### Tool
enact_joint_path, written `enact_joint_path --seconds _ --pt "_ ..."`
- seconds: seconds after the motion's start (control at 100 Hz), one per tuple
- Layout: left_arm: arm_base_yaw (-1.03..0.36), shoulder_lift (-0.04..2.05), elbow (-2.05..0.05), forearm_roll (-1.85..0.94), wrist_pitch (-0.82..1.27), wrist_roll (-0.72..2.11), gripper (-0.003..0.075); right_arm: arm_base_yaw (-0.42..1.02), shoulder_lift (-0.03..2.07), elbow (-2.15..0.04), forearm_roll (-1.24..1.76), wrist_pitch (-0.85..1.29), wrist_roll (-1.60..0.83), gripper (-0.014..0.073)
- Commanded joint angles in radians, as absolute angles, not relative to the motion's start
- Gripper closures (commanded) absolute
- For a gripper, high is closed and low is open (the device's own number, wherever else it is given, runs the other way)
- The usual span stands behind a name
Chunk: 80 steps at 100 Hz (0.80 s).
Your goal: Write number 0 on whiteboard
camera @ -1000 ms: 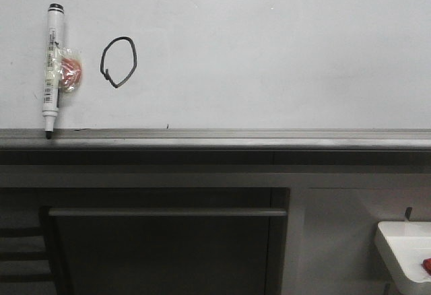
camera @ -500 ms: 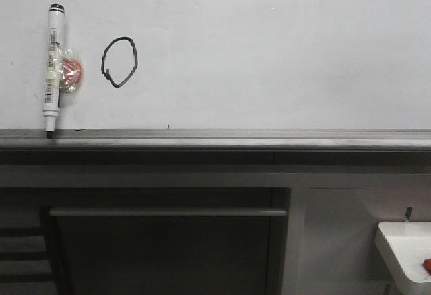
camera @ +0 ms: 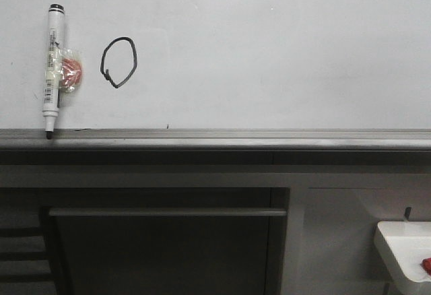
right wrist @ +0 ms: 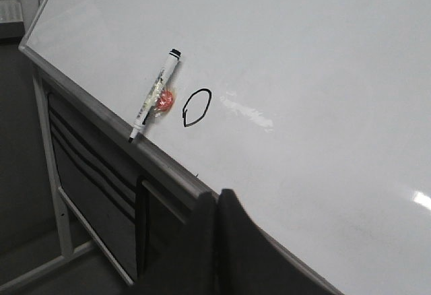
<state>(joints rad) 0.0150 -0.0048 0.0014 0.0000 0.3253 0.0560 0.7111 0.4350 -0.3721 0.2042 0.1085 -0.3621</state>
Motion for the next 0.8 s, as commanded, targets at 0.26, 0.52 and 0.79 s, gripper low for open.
enact_joint_path --seconds 0.26,0.52,0.79 --pt "0.015 -0.032 0.012 0.0 0.255 0.041 0.0741 0.707 0.437 -0.397 0.194 0.033 -0.367 0.0649" --pt "0.015 -0.032 0.012 0.0 0.255 0.041 0.0741 0.707 0.437 -0.397 0.194 0.033 -0.367 0.0649" --pt "0.015 -0.032 0.012 0.0 0.255 0.041 0.0741 0.707 0.437 -0.397 0.194 0.033 -0.367 0.0649"
